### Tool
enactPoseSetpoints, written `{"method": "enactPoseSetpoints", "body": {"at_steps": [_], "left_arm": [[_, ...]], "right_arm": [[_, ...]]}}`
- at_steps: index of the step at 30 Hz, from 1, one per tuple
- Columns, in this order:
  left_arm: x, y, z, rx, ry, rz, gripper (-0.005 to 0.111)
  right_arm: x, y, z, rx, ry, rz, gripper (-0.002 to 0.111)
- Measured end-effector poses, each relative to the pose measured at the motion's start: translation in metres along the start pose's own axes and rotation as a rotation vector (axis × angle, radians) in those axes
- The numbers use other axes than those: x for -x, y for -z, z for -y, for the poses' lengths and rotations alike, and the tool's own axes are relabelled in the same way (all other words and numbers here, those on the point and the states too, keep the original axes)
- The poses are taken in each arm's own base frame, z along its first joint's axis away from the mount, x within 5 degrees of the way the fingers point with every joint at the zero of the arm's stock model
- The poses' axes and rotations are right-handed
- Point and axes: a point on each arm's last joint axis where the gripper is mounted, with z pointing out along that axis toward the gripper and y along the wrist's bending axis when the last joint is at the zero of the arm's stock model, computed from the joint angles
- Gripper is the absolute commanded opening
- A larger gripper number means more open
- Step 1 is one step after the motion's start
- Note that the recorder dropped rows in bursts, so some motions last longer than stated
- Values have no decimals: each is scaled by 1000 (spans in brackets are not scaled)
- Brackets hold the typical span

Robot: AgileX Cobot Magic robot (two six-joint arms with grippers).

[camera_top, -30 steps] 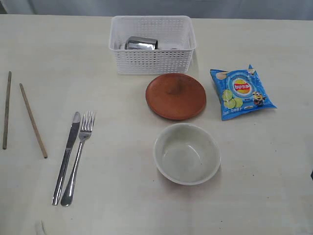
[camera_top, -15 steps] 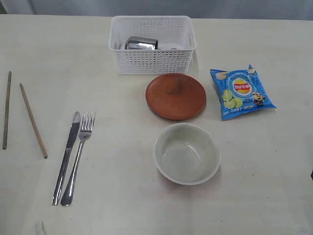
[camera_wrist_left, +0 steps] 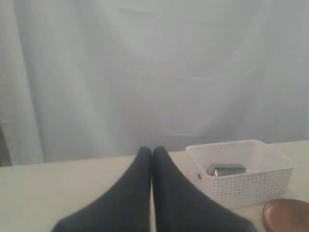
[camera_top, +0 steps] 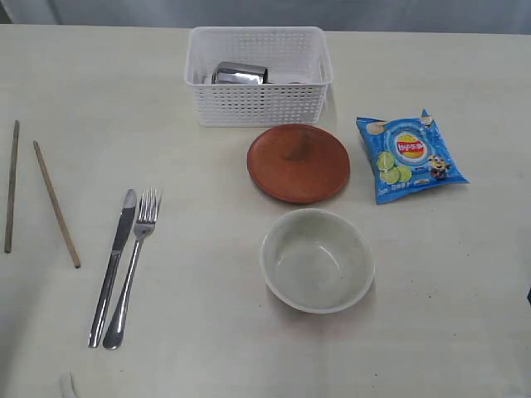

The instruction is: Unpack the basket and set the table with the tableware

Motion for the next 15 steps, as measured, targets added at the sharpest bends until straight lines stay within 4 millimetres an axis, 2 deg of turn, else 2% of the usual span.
{"method": "enactPoseSetpoints", "body": {"at_steps": [12,15], "left_arm": [[-64,-15,-1,14,-6,-76,0],[-70,-15,-1,16,-9,-113,0]], "right_arm": [[0,0,0,0,0,0,0],[0,0,0,0,0,0,0]]}}
